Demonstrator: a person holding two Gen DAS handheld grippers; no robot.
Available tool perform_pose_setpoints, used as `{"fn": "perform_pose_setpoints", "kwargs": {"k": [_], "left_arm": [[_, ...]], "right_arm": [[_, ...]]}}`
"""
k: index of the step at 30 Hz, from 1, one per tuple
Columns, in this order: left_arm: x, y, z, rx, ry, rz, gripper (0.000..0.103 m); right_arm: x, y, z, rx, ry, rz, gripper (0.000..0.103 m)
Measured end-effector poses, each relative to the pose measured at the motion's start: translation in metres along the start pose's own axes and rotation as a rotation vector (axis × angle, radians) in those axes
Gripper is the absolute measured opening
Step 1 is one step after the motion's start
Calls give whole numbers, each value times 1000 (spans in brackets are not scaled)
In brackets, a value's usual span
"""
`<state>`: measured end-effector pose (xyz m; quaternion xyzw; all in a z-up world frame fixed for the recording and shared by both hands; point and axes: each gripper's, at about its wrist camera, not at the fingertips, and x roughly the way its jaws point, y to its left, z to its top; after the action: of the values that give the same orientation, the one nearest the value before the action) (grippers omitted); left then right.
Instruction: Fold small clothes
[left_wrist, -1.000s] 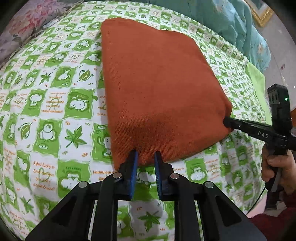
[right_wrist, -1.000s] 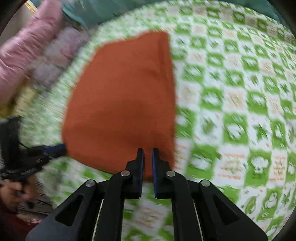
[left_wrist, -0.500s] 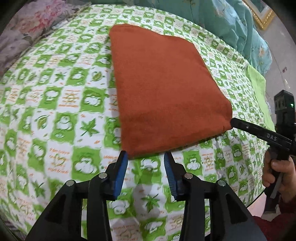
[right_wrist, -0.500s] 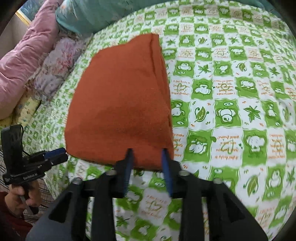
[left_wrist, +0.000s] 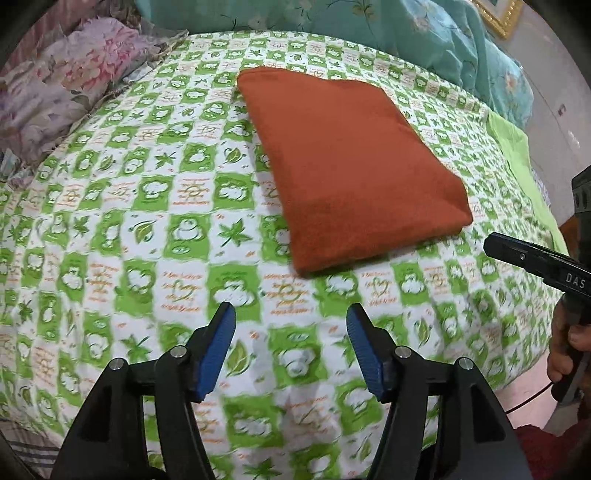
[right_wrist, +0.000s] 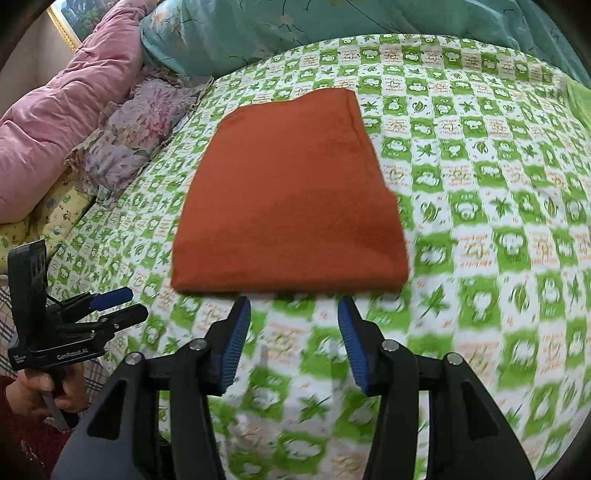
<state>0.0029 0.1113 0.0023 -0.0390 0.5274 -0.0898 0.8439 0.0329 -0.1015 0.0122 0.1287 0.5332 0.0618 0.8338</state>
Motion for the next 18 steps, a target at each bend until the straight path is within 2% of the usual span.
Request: {"fn": "perform_pose_setpoints", "kwargs": {"k": [4, 7, 12, 18], "left_arm": [[-5, 6, -7, 1, 2, 29, 73], [-8, 6, -10, 8, -12, 91, 81], [-9, 7, -11, 17, 1, 150, 82], [-9, 13, -5, -36, -5, 197, 86]], "right_arm": [[1, 13, -10, -16, 24, 1, 56], [0, 20, -10, -50, 19, 2, 61], [-2, 30, -5, -81, -28, 9, 78], [8, 31, 4, -100, -5, -1, 81]]}}
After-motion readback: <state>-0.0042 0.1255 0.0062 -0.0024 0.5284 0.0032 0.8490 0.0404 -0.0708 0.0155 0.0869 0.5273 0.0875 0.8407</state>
